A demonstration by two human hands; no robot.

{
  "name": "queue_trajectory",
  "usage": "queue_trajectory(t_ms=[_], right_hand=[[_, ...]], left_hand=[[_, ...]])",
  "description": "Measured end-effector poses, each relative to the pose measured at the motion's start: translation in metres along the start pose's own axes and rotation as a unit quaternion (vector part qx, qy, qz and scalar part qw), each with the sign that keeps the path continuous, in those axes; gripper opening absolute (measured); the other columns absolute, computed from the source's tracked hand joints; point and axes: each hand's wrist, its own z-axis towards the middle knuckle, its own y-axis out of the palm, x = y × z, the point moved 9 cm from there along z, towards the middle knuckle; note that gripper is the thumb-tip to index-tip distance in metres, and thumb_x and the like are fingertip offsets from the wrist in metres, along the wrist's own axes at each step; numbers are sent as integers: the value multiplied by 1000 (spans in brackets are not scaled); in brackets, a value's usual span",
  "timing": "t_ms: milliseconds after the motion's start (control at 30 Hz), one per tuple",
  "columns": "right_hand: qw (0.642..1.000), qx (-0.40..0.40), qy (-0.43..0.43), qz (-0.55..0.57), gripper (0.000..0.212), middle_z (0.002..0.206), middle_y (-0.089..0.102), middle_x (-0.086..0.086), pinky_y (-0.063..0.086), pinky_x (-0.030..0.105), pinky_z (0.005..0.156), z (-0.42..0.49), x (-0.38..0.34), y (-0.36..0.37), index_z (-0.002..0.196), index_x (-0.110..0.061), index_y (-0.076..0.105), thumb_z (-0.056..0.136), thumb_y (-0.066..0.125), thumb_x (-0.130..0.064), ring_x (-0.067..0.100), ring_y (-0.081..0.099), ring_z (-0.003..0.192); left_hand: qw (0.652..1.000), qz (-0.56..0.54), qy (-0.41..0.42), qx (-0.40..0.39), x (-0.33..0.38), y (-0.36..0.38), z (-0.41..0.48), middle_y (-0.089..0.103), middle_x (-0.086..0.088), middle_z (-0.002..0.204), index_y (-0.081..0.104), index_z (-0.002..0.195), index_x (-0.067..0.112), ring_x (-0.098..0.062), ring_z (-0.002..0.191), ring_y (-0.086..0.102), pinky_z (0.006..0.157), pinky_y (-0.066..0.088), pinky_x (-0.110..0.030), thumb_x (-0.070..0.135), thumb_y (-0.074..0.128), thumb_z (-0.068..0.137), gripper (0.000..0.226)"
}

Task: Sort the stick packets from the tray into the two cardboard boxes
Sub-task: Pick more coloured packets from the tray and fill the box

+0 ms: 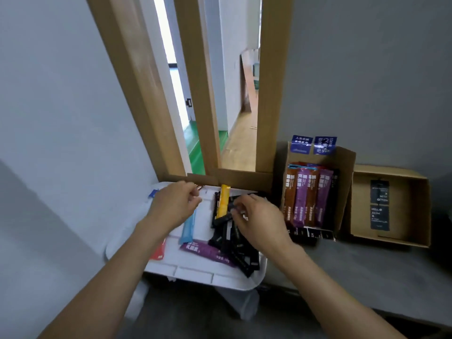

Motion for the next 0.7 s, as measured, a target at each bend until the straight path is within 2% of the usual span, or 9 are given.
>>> queue_trajectory(t_ms=[67,133,200,267,333,467,567,700], right_hand=[[998,-29,38,-40,24,96,69,-2,48,33,65,28,-4,21,106,-22,66,97,60,-44,21,67,89],[990,-76,102,-66,30,100,71,5,45,34,65,51,1,44,108,-18,63,95,62,-46,28,68,93],[980,-108,157,-57,32,102,72,8,47,34,66,66,7,64,102,-16,61,90,69,-45,30,69,96],[973,-127,190,-45,26,102,71,7,46,33,65,74,9,78,93,-17,59,86,74,-37,29,68,95],[966,-137,215,-33,22,100,71,6,46,32,64,77,12,86,92,-17,61,84,76,-31,27,66,89],[955,-122,269,43,37,91,67,3,45,31,61,80,16,89,93,-16,63,77,86,-41,23,64,85],[953,-129,266,59,40,84,64,0,45,30,58,84,9,94,87,-18,62,78,84,-50,21,66,85],[957,-159,242,-9,39,101,69,4,46,29,62,89,-2,104,105,-16,67,84,80,-47,23,67,95]], left_hand=[[997,22,-73,26,-37,6,-8,66,3,107,71,108,27,-21,103,61,74,48,-34,43,65,95,22],[992,48,-114,13,-67,18,-12,61,-4,128,64,128,27,-26,119,54,91,51,-40,59,62,92,48],[987,56,-140,-52,-89,38,-13,43,-10,155,48,148,32,-31,145,35,112,40,-47,77,51,87,75],[984,58,-128,-107,-99,58,-11,20,-6,169,28,159,37,-30,158,10,122,22,-52,89,38,83,93],[985,43,-102,-129,-99,71,-10,21,-3,170,21,161,37,-27,158,8,124,18,-56,92,31,83,96],[991,18,-97,-95,-102,78,-11,44,-4,155,30,157,29,-26,145,37,118,33,-52,89,33,85,93],[990,40,-112,-80,-103,77,-7,51,-7,139,39,151,26,-26,127,50,110,40,-47,95,32,78,101],[986,58,-122,-96,-93,79,4,50,-10,127,49,147,27,-29,119,50,102,43,-43,98,28,73,105]])
